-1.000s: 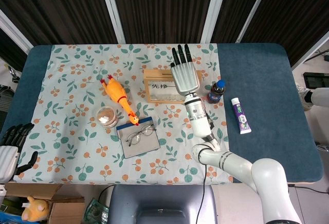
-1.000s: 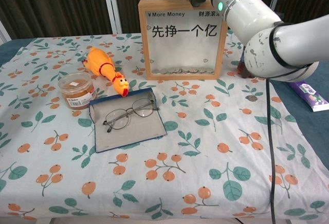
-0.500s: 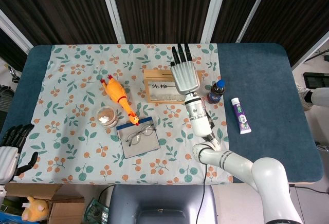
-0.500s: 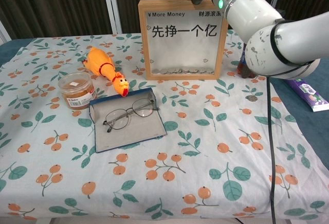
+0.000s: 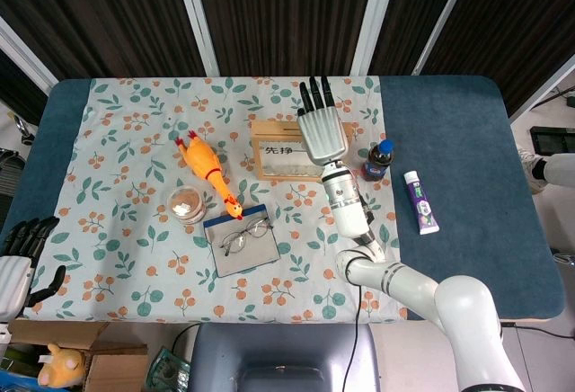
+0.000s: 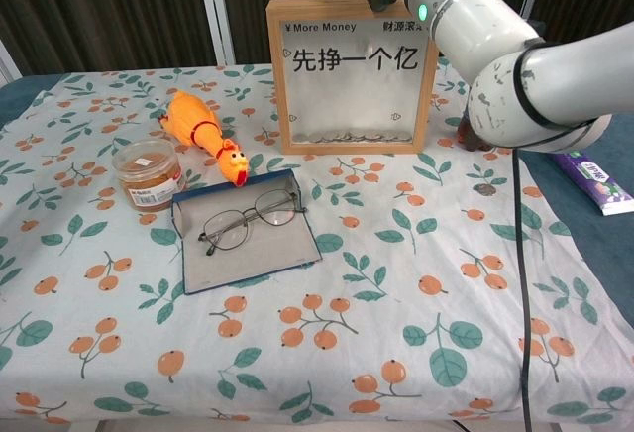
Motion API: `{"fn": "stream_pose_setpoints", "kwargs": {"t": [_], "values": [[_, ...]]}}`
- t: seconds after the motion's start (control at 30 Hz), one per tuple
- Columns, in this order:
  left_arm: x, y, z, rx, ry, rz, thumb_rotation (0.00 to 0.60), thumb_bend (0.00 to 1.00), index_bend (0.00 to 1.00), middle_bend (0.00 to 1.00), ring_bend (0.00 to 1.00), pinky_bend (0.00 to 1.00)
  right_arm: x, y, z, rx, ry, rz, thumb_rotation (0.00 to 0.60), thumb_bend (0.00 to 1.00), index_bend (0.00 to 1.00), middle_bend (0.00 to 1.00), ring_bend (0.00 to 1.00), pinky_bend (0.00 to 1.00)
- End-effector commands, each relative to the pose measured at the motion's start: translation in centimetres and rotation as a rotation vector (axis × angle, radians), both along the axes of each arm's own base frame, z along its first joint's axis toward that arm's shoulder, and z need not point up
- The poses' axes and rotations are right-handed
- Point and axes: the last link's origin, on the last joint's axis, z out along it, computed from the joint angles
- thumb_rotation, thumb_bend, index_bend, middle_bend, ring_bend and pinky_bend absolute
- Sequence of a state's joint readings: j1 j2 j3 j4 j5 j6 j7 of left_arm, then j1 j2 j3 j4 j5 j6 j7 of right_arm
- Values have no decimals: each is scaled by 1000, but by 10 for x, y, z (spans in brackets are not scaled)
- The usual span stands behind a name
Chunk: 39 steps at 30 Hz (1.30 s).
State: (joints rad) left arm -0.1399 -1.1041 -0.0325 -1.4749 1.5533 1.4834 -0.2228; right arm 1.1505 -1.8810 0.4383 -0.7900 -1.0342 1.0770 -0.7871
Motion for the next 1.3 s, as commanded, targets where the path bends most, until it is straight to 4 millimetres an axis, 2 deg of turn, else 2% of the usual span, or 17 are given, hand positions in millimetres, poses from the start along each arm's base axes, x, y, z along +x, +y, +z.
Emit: {"fn": "stream_pose_setpoints", "kwargs": {"t": [0.03,0.23,0.3,0.33,0.4,0.47,0.57,0.63,0.77,0.8,0.9,1.07,1.2,1.3], "values": [[0,0,0,0,0,1,600,448,0,85,12,16,0,0,-1,1,0,1,600,692,690,231,15,98],[0,0,0,1,-2,0,600,446,0,85,12,16,1,1,0,4,-2,13,600,693,647,231,15,98],[0,0,0,1,-2,0,600,447,0,85,12,16,1,2,0,3,-3,16,600,692,598,230,15,98],[0,0,1,1,-1,-1,600,447,0,85,12,16,1,2,1,3,-6,21,600,683,534,225,15,98],[0,1,1,0,-2,-2,600,447,0,84,12,16,3,5,6,4,-33,45,600,626,435,214,15,98],[0,0,2,4,-7,-4,600,446,0,85,12,16,2,30,24,-15,-117,175,600,492,375,204,15,98],[1,-1,2,5,-9,-8,600,446,0,85,12,16,-18,68,42,13,-172,277,600,352,372,203,14,98],[1,-2,1,0,-6,-11,600,447,0,85,12,16,-35,96,51,53,-216,303,600,308,387,203,14,98],[4,-3,-2,-7,1,-17,600,446,0,84,12,17,-68,140,66,112,-267,306,600,293,411,203,13,97],[4,-3,-3,-7,3,-19,600,446,0,84,12,17,-81,153,68,132,-277,291,600,291,414,203,13,97],[5,-4,-3,-6,5,-21,600,447,0,84,12,16,-110,173,68,171,-288,232,600,286,423,203,12,96],[5,-4,-3,-8,5,-22,600,446,0,85,12,17,-157,189,54,216,-304,107,600,281,440,203,7,93],[5,-5,-2,-6,1,-24,600,446,0,85,12,16,-190,184,39,238,-312,30,600,280,485,203,6,91],[4,-5,-2,-6,-1,-23,600,446,0,84,12,16,-205,173,29,243,-317,-23,600,379,517,203,6,90]]}}
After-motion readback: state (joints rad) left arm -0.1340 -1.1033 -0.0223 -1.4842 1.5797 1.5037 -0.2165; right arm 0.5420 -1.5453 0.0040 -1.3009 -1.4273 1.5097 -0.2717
